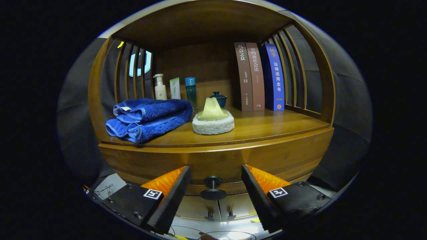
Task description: Pull open the drawer, take out the items inside it, and place them on the countertop above the cabinet.
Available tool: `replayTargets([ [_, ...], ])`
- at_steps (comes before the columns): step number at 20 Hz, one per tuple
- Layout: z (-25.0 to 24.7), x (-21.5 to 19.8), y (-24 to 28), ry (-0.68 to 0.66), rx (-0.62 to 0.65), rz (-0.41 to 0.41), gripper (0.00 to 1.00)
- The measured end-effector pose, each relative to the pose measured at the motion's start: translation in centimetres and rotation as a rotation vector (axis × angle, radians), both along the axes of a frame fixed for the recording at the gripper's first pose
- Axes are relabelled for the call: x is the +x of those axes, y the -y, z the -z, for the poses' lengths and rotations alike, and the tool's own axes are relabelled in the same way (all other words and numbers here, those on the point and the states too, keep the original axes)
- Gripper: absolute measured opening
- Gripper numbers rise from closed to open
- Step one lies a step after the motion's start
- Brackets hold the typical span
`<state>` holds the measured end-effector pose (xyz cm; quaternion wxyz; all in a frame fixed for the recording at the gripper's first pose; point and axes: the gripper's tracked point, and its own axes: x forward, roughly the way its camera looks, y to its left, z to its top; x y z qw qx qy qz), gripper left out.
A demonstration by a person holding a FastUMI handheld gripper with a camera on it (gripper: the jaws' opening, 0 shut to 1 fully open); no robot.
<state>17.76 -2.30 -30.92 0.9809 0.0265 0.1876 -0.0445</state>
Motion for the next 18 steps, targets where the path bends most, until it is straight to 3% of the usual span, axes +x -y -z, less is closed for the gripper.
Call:
replayTargets([
  [4, -3.9, -2.0, 0.0, 0.042, -0.002, -0.007, 0.99],
  [13, -17.8, -7.9, -0.8, 0.198, -0.044, -0.043, 0.99],
  [18, -22.6, -11.0, -1.6, 0.196, -0.031, -0.072, 0.99],
])
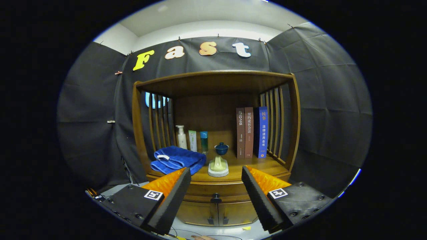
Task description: Pull open the drawer, take out the items inside it, and place them on the countertop above the cabinet.
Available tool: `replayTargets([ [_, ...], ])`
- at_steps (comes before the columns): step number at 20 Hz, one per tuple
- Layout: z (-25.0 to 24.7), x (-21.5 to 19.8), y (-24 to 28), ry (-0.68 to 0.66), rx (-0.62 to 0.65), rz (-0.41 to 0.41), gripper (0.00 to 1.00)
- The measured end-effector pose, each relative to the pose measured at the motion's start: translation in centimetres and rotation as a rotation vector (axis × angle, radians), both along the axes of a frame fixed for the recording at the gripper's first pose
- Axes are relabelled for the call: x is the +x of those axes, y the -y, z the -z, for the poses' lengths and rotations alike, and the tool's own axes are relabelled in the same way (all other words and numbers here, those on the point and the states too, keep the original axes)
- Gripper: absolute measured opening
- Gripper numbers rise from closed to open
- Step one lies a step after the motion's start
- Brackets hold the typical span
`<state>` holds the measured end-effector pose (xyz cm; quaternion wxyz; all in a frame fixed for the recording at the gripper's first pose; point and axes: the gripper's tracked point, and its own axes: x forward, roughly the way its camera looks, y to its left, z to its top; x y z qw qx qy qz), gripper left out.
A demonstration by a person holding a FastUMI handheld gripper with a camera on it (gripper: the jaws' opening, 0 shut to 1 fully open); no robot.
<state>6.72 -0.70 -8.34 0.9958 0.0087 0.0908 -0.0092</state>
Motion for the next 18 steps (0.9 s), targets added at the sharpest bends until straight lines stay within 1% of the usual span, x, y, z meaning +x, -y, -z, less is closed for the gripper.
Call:
replayTargets([
  [5, -4.0, -2.2, 0.1, 0.025, 0.028, -0.007, 0.99],
  [10, -6.2, -3.2, 0.5, 0.033, 0.038, -0.005, 0.99],
  [15, -6.7, -3.5, 0.3, 0.052, 0.029, -0.009, 0.99],
  [18, -6.3, -3.4, 0.3, 0.038, 0.033, -0.008, 0.99],
])
